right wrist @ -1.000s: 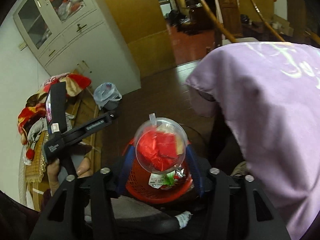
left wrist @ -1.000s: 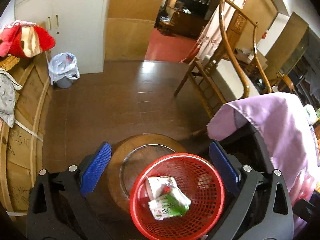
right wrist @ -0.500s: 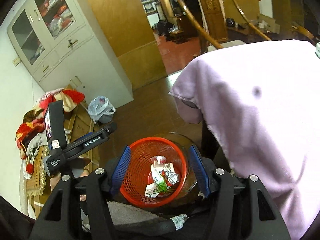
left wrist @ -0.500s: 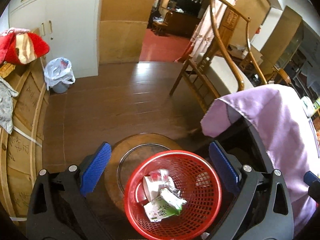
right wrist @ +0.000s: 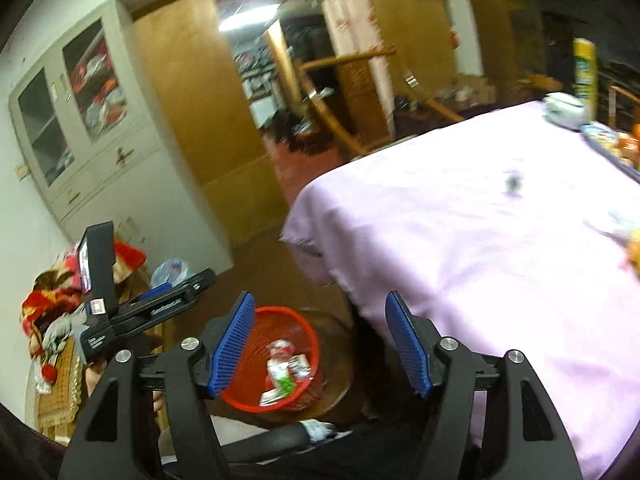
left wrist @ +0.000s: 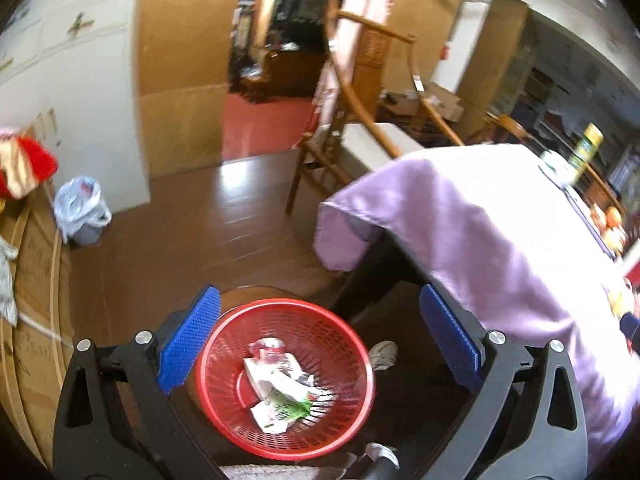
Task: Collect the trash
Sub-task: 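Return both tools to the table near the yellow mesh netting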
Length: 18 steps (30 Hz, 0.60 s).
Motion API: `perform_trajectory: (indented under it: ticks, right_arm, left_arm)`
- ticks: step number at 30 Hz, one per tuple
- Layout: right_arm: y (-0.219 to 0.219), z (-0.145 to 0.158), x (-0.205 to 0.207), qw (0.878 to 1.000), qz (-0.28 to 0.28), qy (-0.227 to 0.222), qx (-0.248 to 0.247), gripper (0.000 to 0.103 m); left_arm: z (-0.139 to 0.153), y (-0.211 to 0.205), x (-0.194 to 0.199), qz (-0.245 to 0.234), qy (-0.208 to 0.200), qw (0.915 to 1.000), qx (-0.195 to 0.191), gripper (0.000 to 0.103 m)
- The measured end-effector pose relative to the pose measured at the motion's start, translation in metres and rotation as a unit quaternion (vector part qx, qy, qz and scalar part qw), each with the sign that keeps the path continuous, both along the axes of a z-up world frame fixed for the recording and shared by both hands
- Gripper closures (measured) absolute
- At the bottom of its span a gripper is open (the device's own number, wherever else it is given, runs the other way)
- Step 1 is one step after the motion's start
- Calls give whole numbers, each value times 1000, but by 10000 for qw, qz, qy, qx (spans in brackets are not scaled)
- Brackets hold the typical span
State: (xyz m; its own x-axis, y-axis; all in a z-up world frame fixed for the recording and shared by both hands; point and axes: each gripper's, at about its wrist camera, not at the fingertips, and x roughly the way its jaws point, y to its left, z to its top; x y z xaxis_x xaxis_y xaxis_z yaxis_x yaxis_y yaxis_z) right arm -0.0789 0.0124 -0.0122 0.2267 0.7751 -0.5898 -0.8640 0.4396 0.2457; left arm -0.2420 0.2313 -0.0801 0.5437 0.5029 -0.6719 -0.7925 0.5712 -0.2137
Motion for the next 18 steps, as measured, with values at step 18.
perform_trajectory:
  ticks: [18]
  right_arm:
    - [-245,-16,167,9299,-3606,286,669,31]
  left_arm:
    - [35,-150,240,-3045,441,9504,448,7]
